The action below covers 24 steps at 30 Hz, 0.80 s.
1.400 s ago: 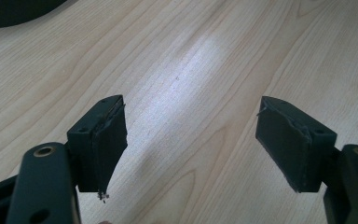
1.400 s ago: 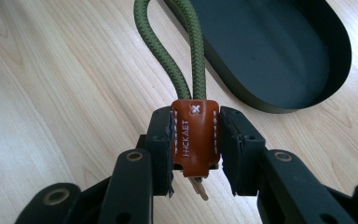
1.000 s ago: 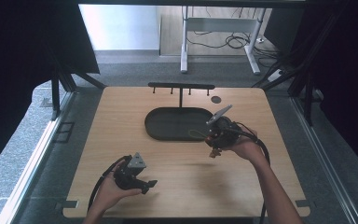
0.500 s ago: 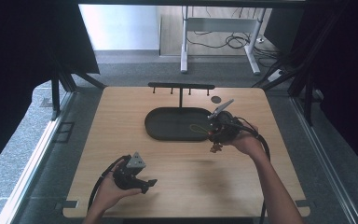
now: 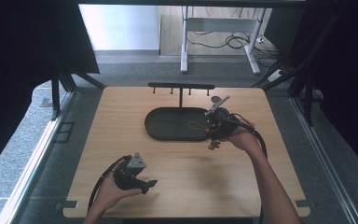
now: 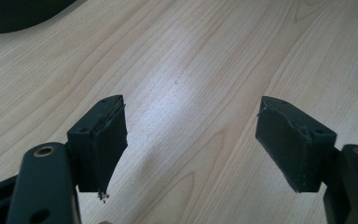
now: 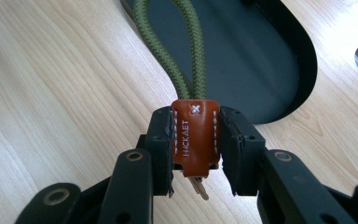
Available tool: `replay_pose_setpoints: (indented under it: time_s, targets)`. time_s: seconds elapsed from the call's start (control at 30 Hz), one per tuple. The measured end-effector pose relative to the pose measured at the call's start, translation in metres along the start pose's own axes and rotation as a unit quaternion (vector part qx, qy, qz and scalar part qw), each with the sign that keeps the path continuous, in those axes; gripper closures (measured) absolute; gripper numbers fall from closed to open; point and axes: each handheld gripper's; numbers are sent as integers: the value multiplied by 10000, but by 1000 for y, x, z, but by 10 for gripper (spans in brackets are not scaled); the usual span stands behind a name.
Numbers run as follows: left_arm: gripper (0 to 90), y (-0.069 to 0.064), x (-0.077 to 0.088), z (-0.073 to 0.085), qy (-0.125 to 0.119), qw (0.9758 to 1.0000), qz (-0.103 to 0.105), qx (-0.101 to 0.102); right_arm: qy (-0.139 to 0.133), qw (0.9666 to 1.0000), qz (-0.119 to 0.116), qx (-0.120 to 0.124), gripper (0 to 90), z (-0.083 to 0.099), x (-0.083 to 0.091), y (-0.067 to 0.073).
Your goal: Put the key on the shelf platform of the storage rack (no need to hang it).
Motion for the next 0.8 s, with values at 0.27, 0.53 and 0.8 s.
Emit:
replay_pose_setpoints:
  time_s: [0.27, 0.53, 0.8]
  targets:
    - [253, -1, -2, -1, 23, 10000, 16, -27, 4, 9999, 40, -125, 662, -3, -1, -6]
    - [253, -1, -2, 0, 18, 10000, 16, -31, -46, 9999, 80, -101, 662, -8, -1, -8]
    - [253, -1, -1, 0, 14, 10000, 21, -36, 0, 9998, 132, -149, 663, -16, -2, -11]
Point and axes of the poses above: each handheld gripper's, and its own axes: x roughly backward along the jaws, z roughly out of its underside, y roughly to its left, and after that the axes turned 6 degrees about -x, right-handed
